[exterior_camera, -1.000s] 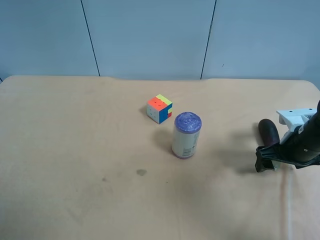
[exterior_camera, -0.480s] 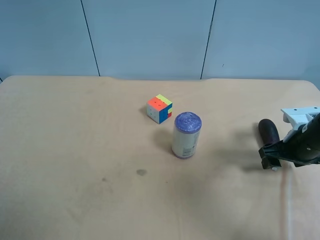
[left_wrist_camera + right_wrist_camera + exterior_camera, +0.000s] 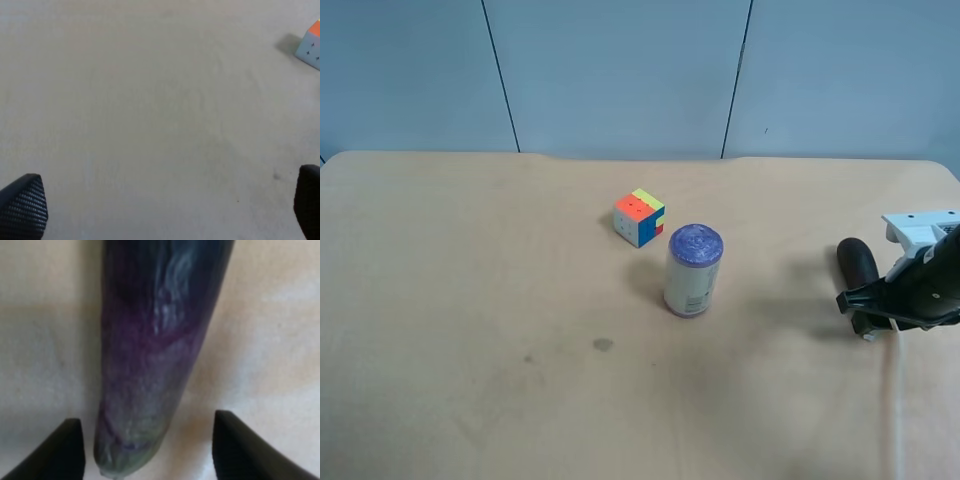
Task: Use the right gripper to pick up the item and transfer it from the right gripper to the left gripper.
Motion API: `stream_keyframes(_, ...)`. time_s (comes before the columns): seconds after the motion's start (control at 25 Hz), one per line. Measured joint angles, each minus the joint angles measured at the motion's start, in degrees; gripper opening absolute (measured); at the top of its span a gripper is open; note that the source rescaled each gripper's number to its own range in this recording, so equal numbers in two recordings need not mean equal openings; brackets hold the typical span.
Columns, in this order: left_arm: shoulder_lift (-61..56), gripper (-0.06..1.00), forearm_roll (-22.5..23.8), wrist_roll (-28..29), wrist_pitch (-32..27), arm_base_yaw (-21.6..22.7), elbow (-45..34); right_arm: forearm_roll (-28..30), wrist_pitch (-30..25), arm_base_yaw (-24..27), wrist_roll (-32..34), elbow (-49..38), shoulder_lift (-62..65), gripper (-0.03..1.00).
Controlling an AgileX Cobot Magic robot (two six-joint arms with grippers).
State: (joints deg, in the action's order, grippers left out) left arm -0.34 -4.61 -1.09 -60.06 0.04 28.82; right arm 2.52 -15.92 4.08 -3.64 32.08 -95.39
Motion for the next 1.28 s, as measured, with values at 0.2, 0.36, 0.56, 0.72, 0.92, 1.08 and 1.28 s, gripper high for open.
stream_keyframes(0.2,0.0,1.0,0.0,0.0,0.0,0.0,0.0,0.0,1.15,1.59,0.0,0.0,0.0,0.33)
stream_keyframes(0.36,0.0,1.0,0.0,0.0,0.0,0.0,0.0,0.0,2.08,1.98,0.0,0.0,0.0,0.33)
stream_keyframes(0.56,0.0,1.0,0.0,0.0,0.0,0.0,0.0,0.0,3.79,1.98,0.0,0.0,-0.71,0.33)
stream_keyframes(0.72,0.0,1.0,0.0,0.0,0.0,0.0,0.0,-0.04,4.73,2.04,0.05,0.0,-3.87,0.33)
stream_keyframes(0.92,0.0,1.0,0.0,0.0,0.0,0.0,0.0,-0.16,5.02,2.04,0.09,0.05,-4.07,0.33)
stream_keyframes(1.08,0.0,1.0,0.0,0.0,0.0,0.0,0.0,-0.96,4.84,2.04,0.09,0.05,-4.07,0.33)
stream_keyframes(1.28,0.0,1.0,0.0,0.0,0.0,0.0,0.0,-1.36,4.07,2.1,0.09,0.0,-2.9,0.19)
